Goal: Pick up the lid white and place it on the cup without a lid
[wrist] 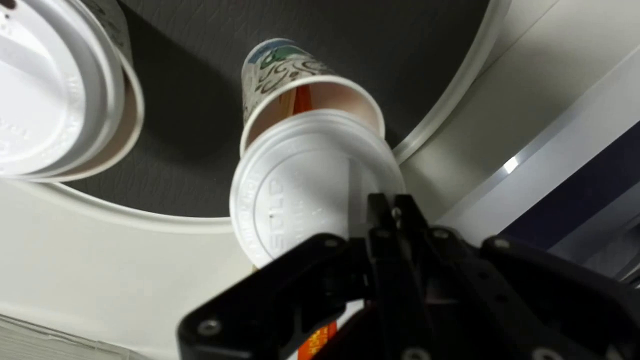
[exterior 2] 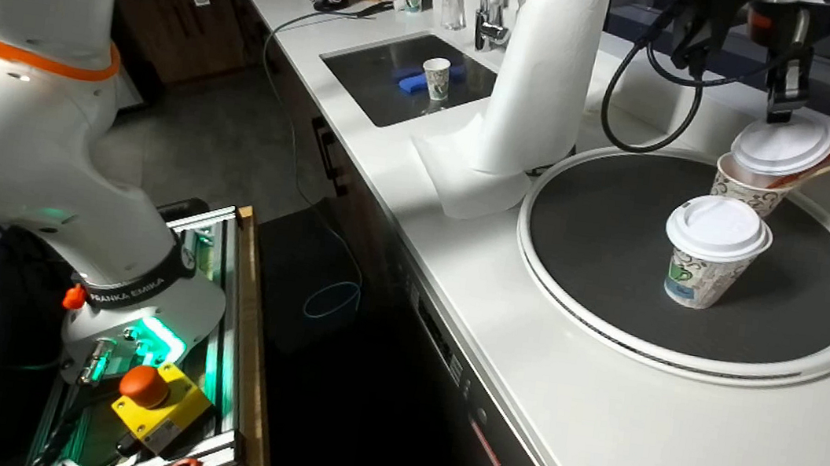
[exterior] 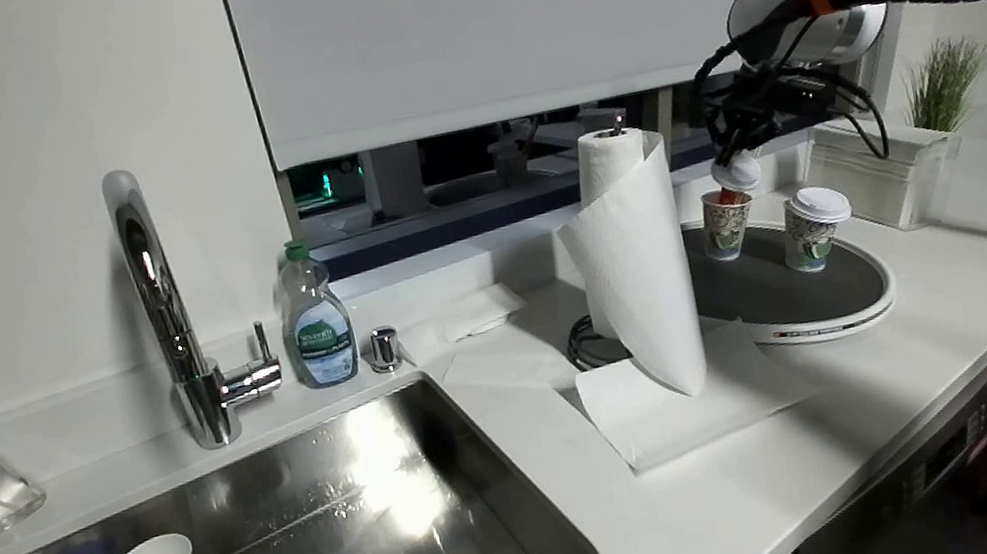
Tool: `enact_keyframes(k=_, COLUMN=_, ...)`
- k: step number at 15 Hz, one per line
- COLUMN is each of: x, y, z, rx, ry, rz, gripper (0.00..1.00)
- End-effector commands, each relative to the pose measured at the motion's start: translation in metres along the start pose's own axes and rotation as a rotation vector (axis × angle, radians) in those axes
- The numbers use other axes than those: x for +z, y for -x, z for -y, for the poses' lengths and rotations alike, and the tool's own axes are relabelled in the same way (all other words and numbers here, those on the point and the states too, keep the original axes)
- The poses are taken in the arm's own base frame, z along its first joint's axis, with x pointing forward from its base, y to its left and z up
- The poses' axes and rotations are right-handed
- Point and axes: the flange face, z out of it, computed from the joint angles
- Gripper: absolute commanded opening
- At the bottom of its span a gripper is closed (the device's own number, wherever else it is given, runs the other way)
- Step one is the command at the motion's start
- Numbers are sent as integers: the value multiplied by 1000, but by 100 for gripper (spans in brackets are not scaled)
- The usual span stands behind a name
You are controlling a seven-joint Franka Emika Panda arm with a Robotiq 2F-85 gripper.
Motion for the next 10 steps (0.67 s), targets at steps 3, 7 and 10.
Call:
enact_keyframes(k=3, x=15, y=3, z=5, rx=-42, ry=36, rz=34, gripper=2)
enact_keyframes(k=7, x=26, y=1, z=2, rx=-49, ry=53, rz=42, gripper=2)
enact_keyframes(k=10, x=31, y=-3, z=7, rx=-59, ry=59, rz=44, gripper=2)
